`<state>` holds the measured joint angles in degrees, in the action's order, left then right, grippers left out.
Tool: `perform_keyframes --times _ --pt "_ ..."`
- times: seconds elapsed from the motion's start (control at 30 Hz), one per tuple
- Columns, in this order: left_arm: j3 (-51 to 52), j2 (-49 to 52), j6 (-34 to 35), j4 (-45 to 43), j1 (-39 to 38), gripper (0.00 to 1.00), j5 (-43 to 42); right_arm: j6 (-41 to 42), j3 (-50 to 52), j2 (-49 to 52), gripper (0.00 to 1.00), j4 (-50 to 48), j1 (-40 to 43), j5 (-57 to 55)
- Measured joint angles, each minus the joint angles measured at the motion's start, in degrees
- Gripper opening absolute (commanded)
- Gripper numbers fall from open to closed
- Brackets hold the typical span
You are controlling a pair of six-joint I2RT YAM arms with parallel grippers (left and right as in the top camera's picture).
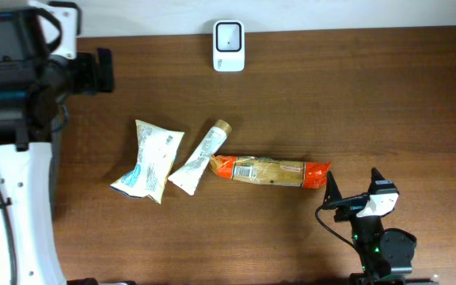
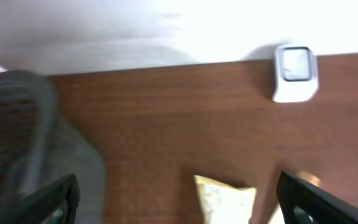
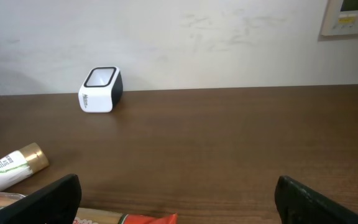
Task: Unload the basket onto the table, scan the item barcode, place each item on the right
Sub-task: 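Reach the left gripper into the basket and grasp the green-white packet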
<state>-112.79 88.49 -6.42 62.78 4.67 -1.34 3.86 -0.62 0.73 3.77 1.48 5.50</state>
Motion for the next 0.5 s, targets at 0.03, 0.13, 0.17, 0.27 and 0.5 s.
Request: perform_keyframes --times 0.03,0.13,0.17,0.27,0.5 --pt "-0.2 0.0 0.0 -0.1 1.2 0.99 0.2 0.0 0.0 0.0 0.99 0.0 0.0 0.0" --pt "-0.3 0.0 0.0 -1.6 4.4 0.99 0.8 0.0 0.0 0.0 0.99 0.0 0.0 0.0" --pt "-0.3 0.0 0.0 -2.8 5.4 0.99 0.8 0.0 0.0 0.0 0.99 0.0 0.0 0.0" --pt "-0.3 0.0 0.0 -7.3 8.3 0.99 1.1 0.0 0.0 0.0 0.99 0.0 0.0 0.0" --pt "-0.3 0.0 0.0 -8.6 12.6 0.99 2.9 0.0 0.0 0.0 0.99 0.0 0.0 0.0"
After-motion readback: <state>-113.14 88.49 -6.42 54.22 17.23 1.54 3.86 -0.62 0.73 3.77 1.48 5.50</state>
